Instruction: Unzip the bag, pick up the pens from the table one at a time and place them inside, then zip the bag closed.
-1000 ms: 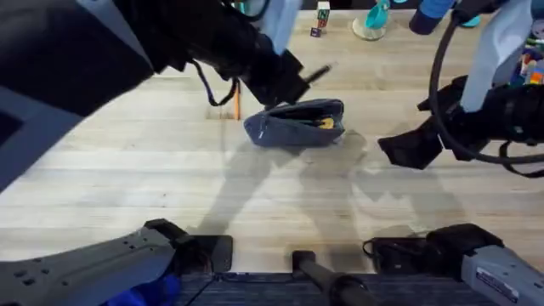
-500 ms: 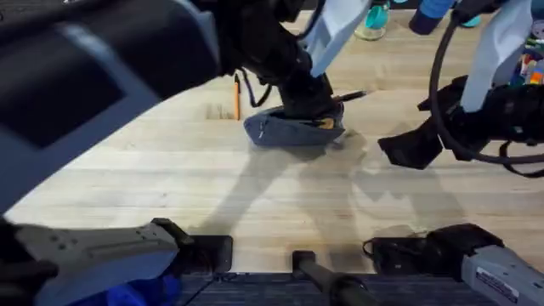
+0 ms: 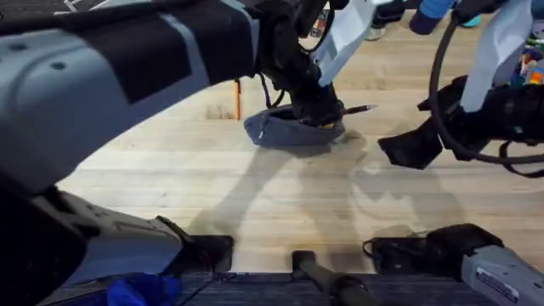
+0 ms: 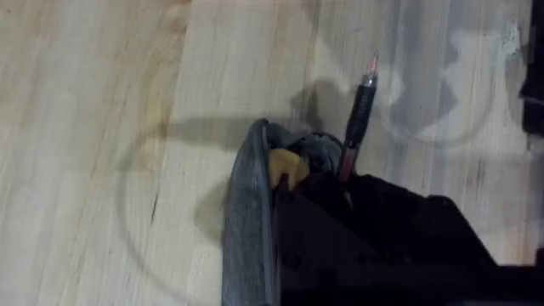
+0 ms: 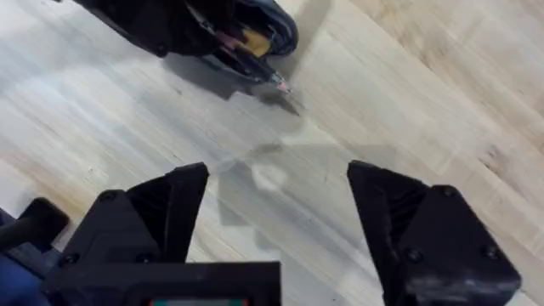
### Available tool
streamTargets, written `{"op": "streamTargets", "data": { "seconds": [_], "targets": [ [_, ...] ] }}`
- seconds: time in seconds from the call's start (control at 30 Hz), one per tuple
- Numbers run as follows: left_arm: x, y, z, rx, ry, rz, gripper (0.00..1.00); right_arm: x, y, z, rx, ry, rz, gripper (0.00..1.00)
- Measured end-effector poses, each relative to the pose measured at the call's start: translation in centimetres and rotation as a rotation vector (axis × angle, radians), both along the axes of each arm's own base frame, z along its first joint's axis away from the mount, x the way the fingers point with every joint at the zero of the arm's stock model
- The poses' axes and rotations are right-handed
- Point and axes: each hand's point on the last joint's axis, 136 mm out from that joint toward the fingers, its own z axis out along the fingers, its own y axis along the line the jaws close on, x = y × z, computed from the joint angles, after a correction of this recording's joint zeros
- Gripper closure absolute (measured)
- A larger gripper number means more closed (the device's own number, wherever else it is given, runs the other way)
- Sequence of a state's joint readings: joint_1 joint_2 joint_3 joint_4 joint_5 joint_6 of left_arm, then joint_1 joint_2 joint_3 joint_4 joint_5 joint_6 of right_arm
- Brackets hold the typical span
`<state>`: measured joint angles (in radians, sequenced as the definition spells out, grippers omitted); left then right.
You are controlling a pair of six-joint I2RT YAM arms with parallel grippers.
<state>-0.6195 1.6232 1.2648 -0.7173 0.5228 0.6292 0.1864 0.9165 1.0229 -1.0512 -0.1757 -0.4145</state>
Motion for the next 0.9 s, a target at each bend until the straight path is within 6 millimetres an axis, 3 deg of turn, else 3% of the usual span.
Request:
{"op": "streamTargets", "data": {
  "seconds": [0.2, 0.43, 0.67, 0.7, 0.9],
  "targets": [
    [0.2, 0.9, -1.4, 0.068, 0.010, 0.020, 0.958, 0.0, 0.0, 0.0, 0.000, 0.000, 0.000, 0.003],
    [-0.6, 3.9, -3.3, 0.240, 0.028, 0.041, 0.958, 0.0, 0.0, 0.0, 0.000, 0.000, 0.000, 0.003],
    [0.1, 5.2, -3.9, 0.320, -0.014, 0.066, 0.958, 0.0, 0.0, 0.0, 0.000, 0.000, 0.000, 0.003],
    [0.2, 5.3, -3.9, 0.324, -0.020, 0.065, 0.922, 0.0, 0.0, 0.0, 0.000, 0.000, 0.000, 0.003],
    [0.6, 5.6, -4.0, 0.344, -0.043, 0.072, 0.063, 0.0, 0.0, 0.0, 0.000, 0.000, 0.000, 0.003]
  ]
}}
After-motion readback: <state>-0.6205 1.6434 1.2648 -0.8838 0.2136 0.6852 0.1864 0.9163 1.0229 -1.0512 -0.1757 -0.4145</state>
